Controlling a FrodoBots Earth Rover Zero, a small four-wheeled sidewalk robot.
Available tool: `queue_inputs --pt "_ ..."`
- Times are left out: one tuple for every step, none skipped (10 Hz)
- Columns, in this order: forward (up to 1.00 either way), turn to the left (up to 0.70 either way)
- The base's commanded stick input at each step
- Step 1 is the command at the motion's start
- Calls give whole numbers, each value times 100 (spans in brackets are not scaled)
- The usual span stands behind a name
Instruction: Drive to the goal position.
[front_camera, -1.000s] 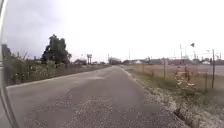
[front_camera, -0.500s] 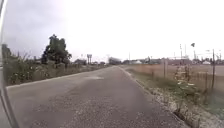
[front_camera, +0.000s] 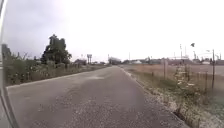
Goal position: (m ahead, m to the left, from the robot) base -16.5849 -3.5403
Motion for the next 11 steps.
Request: queue_inputs --pt "7 0" --pt "8 0" --pt "8 0" --pt "8 0" --pt "8 0" --pt "7 0" --pt "8 0" --pt "8 0" --pt "8 0" --pt "8 0" --pt "7 0"
